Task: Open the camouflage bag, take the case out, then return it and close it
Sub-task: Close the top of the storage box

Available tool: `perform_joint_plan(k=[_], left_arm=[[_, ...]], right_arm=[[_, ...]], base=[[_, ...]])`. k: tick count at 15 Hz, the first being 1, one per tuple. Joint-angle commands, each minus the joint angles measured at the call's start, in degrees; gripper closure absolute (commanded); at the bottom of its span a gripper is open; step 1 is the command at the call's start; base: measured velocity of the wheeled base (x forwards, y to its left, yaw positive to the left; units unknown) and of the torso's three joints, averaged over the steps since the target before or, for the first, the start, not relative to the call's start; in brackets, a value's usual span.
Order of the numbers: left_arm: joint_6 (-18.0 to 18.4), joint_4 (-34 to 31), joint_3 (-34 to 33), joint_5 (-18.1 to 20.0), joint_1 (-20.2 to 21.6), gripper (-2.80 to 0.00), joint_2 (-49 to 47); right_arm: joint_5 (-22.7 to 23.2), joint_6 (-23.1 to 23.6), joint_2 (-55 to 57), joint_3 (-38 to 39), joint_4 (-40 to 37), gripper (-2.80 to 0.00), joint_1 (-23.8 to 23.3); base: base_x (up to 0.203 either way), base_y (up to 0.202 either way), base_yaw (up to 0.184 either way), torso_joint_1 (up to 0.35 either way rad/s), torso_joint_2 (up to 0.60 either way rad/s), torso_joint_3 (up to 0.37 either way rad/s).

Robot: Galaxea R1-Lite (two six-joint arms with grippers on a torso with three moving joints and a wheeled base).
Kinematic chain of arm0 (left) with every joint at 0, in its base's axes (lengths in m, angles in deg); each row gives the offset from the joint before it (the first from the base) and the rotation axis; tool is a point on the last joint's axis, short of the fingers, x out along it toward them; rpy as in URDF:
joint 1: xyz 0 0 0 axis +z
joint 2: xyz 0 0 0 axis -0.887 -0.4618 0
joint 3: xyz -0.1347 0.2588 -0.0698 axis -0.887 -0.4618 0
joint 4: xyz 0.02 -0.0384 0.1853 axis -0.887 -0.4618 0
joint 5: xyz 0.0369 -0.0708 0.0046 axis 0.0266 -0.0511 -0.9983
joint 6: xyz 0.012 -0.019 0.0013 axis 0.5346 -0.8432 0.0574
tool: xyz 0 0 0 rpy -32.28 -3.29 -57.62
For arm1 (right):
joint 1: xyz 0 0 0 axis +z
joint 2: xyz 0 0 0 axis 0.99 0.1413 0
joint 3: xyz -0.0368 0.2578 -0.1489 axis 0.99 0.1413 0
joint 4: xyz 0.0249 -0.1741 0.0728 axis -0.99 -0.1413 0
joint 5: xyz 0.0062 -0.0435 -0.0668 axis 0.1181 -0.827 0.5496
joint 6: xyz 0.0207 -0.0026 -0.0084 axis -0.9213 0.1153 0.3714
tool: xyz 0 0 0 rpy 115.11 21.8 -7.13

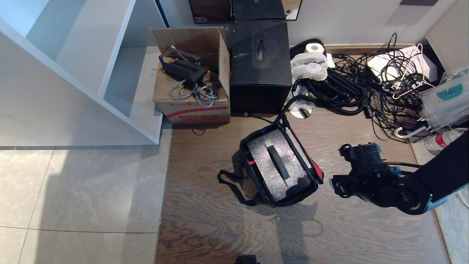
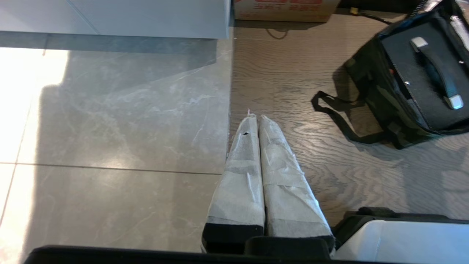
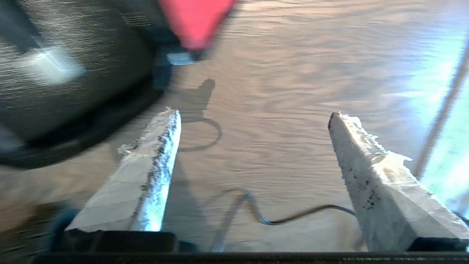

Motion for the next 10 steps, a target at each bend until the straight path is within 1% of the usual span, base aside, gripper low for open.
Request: perform_joint_plan(k=[1, 2, 3, 4, 7, 10], left_arm=[[0.0, 0.0, 0.0, 0.0, 0.1, 0.00, 0.0], [0.0, 0.0, 0.1, 0.0, 0.1, 0.00, 0.0], [0.0, 0.0, 0.0, 0.0, 0.1, 0.00, 0.0], [0.0, 0.0, 0.0, 0.0, 0.1, 0.00, 0.0], [0.0, 0.0, 0.0, 0.0, 0.1, 0.00, 0.0], [0.0, 0.0, 0.0, 0.0, 0.1, 0.00, 0.0]], right_arm=[[1.8, 7.5, -1.2, 0.8, 0.4, -2.80, -5.7], [2.1, 12.9, -0.5, 0.9, 0.9, -2.80, -7.2], [2.6, 15.8, 0.3, 0.7, 2.5, -2.80, -8.1], [3.3, 15.9, 0.3, 0.7, 3.9, -2.80, -8.3], [4.5, 15.7, -2.3, 5.1, 5.0, -2.80, -8.2], [8.0, 14.2, -8.8, 9.5, 4.2, -2.80, -8.2]], base=[[0.000, 0.000, 0.000, 0.000, 0.00, 0.000], [0.000, 0.000, 0.000, 0.000, 0.00, 0.000], [0.000, 0.000, 0.000, 0.000, 0.00, 0.000], [0.000, 0.000, 0.000, 0.000, 0.00, 0.000], [0.000, 0.000, 0.000, 0.000, 0.00, 0.000], [0.000, 0.000, 0.000, 0.000, 0.00, 0.000]])
